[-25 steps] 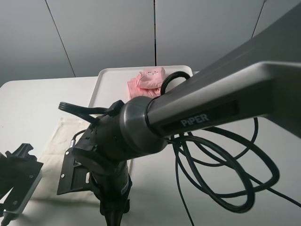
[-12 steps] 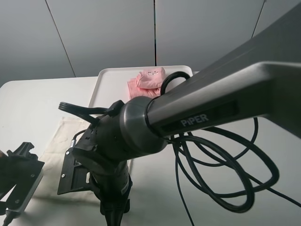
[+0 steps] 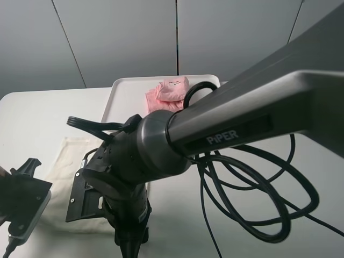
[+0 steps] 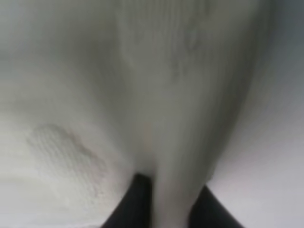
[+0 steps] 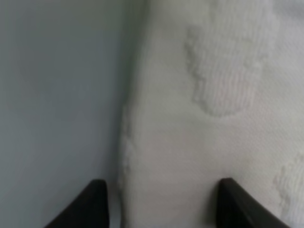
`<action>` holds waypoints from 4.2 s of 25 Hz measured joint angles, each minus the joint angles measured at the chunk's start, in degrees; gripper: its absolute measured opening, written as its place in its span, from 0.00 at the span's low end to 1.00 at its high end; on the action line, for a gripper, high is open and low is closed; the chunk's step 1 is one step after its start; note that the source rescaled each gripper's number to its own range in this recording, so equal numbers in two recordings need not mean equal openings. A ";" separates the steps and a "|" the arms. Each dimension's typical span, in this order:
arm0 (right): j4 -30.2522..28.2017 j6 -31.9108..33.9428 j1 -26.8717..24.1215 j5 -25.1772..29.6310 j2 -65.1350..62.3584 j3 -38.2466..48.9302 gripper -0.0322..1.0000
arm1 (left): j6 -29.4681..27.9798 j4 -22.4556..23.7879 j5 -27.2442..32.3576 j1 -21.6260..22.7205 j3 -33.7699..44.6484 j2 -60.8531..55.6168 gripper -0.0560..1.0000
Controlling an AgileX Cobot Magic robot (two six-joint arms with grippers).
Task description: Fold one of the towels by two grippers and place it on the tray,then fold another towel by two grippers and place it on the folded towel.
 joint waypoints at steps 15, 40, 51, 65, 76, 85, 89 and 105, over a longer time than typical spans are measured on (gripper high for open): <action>-0.45 2.98 -0.11 0.22 0.00 0.00 0.03 | 2.74 -0.70 -0.06 0.00 0.00 0.00 0.06; -0.22 13.21 -5.13 5.90 -10.49 0.13 0.03 | -17.90 -11.32 3.49 0.00 -1.23 -11.72 0.05; -7.24 25.84 -5.13 8.42 -11.11 0.13 0.03 | -28.10 -23.56 3.36 0.00 -1.37 -17.53 0.05; -27.89 52.41 -5.13 4.54 -11.11 0.13 0.03 | -40.64 -24.04 -6.35 0.00 -1.37 -17.53 0.05; -37.25 65.39 -5.13 2.87 -10.53 0.13 0.08 | -43.19 -24.04 -14.81 -0.12 -1.37 -17.53 0.23; -45.34 83.25 -5.13 4.05 -6.82 1.32 0.90 | -45.57 -28.07 -23.71 -0.12 -1.37 -17.53 0.96; -46.88 84.17 -5.13 6.07 -6.82 1.32 0.91 | -45.71 -27.98 -23.94 -0.12 -1.37 -17.53 0.87; -19.62 58.48 -21.11 5.87 -6.82 1.32 1.00 | -53.67 -30.19 0.95 6.61 -16.58 -8.51 0.94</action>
